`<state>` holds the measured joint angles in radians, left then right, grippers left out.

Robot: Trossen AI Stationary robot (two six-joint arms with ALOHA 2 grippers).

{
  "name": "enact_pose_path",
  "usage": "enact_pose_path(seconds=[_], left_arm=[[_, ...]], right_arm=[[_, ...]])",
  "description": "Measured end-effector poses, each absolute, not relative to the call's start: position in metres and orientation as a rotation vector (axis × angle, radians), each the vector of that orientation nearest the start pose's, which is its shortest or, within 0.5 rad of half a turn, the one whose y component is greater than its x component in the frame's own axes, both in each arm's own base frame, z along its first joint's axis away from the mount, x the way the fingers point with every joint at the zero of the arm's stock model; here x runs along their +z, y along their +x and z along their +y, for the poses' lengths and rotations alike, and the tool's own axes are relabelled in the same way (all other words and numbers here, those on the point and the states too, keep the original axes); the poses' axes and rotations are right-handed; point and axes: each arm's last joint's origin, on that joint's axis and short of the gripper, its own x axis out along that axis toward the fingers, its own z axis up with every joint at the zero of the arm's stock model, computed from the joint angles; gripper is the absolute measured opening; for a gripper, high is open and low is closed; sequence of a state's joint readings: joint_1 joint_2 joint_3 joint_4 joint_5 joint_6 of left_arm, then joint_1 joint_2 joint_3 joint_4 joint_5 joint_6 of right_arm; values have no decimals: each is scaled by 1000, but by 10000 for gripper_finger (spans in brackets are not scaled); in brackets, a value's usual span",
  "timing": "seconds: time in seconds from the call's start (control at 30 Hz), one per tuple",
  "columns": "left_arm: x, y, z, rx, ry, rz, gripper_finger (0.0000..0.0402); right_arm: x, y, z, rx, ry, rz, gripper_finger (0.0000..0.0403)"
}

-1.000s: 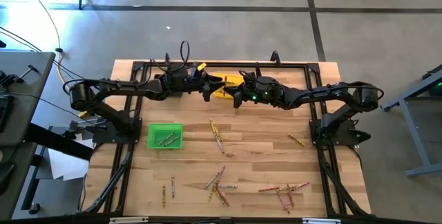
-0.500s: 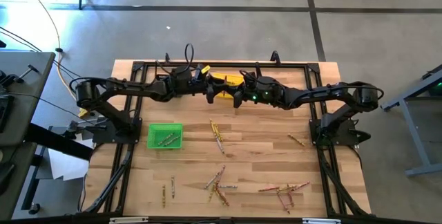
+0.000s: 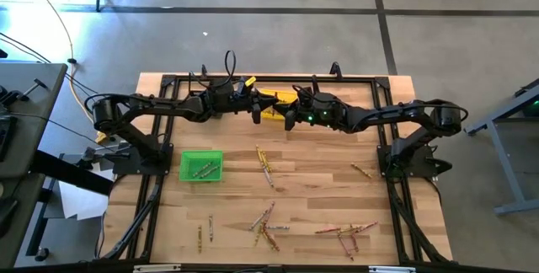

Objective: Sort crayons
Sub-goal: Put the red crayon into the black bin

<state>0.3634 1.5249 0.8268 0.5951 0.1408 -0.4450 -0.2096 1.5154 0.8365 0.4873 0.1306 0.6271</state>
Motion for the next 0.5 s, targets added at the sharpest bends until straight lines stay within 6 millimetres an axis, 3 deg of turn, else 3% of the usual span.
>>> enact_pose_path(seconds=[0.23, 0.5], left_arm=[[246, 309, 116, 246, -466, 47, 7], [245, 297, 137, 332, -454, 79, 4]], right_arm=[[241, 320, -73, -414, 624, 76, 25], [236, 319, -72, -428, 620, 132, 110]])
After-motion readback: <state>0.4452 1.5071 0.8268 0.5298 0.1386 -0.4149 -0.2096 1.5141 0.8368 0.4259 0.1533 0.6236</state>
